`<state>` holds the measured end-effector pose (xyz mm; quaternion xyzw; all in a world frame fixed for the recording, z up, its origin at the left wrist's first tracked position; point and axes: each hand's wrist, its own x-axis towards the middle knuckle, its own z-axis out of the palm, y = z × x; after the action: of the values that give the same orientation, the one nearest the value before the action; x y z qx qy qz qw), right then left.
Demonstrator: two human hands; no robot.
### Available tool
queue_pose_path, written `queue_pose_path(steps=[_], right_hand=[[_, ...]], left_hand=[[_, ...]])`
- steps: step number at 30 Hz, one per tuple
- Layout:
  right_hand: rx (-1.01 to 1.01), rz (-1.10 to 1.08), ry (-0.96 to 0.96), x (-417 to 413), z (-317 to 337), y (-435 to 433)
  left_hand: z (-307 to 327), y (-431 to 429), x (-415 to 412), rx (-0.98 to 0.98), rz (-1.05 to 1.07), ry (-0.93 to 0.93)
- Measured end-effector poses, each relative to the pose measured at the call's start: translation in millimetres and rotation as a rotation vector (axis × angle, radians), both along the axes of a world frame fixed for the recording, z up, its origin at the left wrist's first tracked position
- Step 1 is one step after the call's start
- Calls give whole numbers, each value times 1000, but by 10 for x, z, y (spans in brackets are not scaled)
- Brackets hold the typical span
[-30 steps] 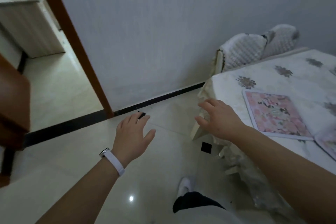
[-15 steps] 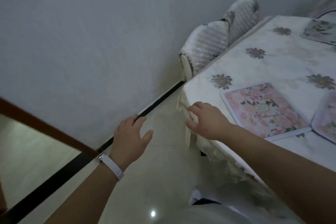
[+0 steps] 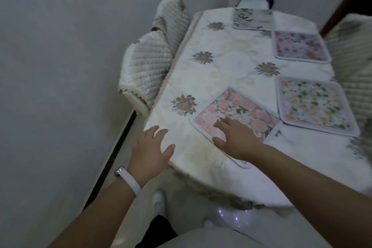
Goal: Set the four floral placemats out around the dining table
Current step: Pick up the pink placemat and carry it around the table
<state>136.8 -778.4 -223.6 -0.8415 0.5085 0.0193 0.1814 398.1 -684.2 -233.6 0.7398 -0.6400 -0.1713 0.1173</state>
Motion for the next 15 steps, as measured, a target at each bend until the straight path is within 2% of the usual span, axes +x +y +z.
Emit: queue_pose_path(steps=[9,15], right_hand=[[-24,-413,66,216,20,-64],[31,-649,116,159,15,153]], left_hand=[[-198,-1160,474,-16,-426,90],[-305,-1686,356,63,-655,228]])
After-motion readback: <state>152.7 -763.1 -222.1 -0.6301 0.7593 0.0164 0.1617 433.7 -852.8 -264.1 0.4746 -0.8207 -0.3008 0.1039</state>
